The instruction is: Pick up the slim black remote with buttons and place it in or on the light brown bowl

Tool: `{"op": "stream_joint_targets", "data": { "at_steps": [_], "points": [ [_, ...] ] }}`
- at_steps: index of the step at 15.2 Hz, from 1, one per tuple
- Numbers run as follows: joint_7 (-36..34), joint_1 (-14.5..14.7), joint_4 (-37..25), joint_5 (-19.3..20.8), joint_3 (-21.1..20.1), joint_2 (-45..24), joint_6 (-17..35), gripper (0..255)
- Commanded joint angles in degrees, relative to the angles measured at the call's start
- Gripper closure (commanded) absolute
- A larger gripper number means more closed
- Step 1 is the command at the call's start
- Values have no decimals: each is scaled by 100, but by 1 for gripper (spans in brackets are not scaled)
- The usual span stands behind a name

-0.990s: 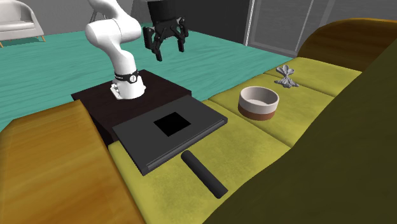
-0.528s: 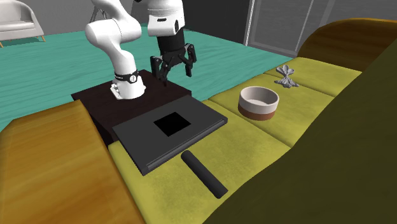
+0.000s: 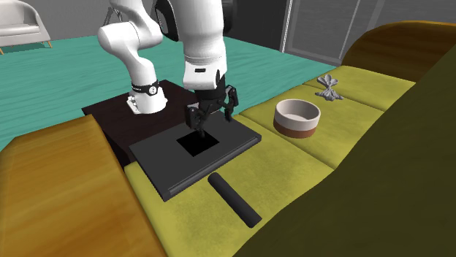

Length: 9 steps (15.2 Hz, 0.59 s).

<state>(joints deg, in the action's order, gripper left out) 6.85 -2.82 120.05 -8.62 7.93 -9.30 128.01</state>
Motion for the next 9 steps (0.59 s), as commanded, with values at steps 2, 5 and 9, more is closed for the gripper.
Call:
{"op": "stream_joint_targets", "data": {
  "at_steps": [2,5,9],
  "points": [
    [107,-94,-460,-134,23,-662,158,0],
    [167,-196,-1033,-253,21,-1334,218,0],
    [202,-353,-1910,-379,1,-2243,203,0]
  ]
}}
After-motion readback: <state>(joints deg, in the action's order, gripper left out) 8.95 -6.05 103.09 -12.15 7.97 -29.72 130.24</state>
